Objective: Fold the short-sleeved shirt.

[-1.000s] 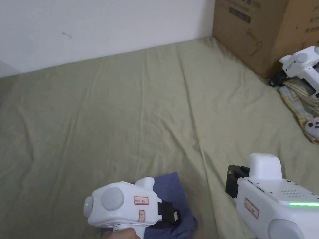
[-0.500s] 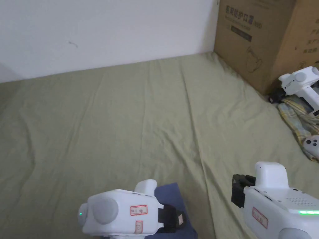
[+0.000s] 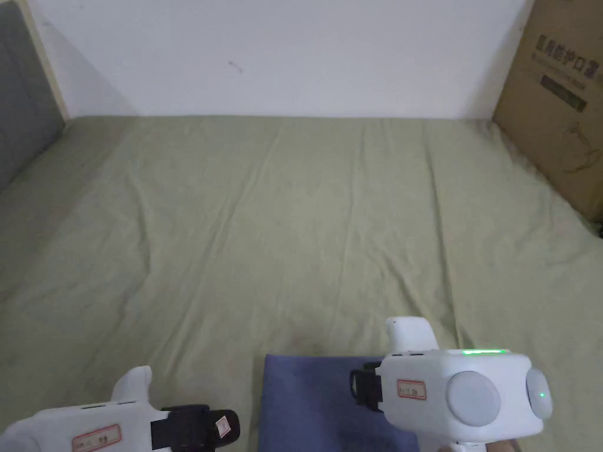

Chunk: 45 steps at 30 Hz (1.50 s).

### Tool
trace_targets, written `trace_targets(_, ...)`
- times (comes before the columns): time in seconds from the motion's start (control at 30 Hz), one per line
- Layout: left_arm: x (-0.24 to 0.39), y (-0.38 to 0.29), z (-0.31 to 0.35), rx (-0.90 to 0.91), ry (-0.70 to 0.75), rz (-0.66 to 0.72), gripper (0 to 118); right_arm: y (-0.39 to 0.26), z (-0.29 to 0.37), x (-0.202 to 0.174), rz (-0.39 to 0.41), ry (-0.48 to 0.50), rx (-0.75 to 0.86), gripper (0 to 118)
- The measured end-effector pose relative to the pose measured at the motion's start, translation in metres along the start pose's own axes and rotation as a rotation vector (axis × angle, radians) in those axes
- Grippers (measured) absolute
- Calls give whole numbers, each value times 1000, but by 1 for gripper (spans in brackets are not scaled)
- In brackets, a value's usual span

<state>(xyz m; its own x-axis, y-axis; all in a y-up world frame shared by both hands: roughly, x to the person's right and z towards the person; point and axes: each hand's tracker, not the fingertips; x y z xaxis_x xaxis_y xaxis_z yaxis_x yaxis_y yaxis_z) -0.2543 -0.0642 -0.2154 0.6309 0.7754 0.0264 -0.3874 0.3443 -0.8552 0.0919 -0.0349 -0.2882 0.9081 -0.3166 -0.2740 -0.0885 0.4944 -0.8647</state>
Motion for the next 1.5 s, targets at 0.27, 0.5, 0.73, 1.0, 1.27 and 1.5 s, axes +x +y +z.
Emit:
trace_targets(0.27, -25, 0, -20, -68, -96, 91, 9, -7, -40, 17, -133, -21, -138, 0)
trace_targets(0.5, -24, 14, -69, -171, -125, 69, 117, -8, -41, 20, -131, -5, -141, 0)
trace_targets(0.73, -29, 30, -127, -199, -273, 134, 118, -11, -40, 24, -155, 17, -137, 0)
trace_targets(1.0, -21, 27, -152, -255, -170, 32, 34, -12, -34, 31, -196, 41, -128, 0)
trace_targets(1.27, -29, 34, -141, -280, -161, 127, 27, -2, 10, 4, -92, -13, 85, 0)
trace_targets(1.5, -34, 53, -77, -246, 22, 13, 27, 17, 56, -43, 108, -181, 462, 0)
